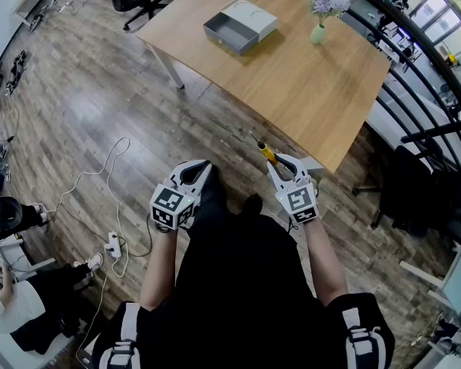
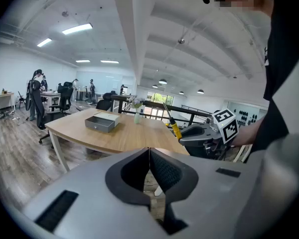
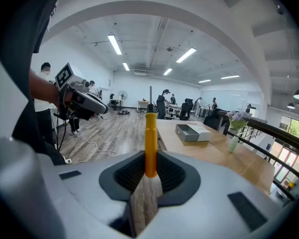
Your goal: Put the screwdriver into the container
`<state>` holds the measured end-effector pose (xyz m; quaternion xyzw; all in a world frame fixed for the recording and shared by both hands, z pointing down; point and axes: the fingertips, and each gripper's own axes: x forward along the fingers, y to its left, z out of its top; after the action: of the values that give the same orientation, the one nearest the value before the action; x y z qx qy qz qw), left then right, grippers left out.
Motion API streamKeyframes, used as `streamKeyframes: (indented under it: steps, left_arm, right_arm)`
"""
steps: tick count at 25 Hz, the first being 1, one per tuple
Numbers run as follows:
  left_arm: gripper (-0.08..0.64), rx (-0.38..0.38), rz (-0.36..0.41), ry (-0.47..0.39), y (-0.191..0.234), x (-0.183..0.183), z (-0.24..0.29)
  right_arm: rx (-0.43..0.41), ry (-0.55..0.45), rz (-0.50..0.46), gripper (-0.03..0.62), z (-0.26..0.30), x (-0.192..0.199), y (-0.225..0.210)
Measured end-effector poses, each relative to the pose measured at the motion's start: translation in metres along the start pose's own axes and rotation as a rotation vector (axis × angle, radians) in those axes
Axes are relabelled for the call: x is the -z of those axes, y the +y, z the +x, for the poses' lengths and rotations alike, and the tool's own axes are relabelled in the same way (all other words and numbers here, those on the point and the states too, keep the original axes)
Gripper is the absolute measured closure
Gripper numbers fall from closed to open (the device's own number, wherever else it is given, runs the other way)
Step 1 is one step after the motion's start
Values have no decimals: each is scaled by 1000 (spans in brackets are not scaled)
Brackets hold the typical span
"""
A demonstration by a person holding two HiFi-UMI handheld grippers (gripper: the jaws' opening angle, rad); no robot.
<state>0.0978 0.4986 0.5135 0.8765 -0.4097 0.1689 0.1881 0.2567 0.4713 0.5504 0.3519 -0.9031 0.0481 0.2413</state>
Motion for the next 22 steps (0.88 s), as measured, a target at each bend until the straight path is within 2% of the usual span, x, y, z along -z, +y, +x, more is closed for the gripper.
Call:
streamKeyframes:
  steps: [10,14,19,22]
  left_arm:
    - [535,9,13,-8,65,-19,-7]
    - [535,9,12,-5,89,-24,-11]
    - [535,9,-1,-9,111,-27,-8]
    - [535,10,-13,-14,125,-28,-6]
  right_arm:
    - [-5,9,-5,509,52,-31,7]
    - [-36,13,-37,509,77,-46,22]
    - [-78,44,-135,509,101,-55,37]
    - [-80,61,-125,509,112,-56,37]
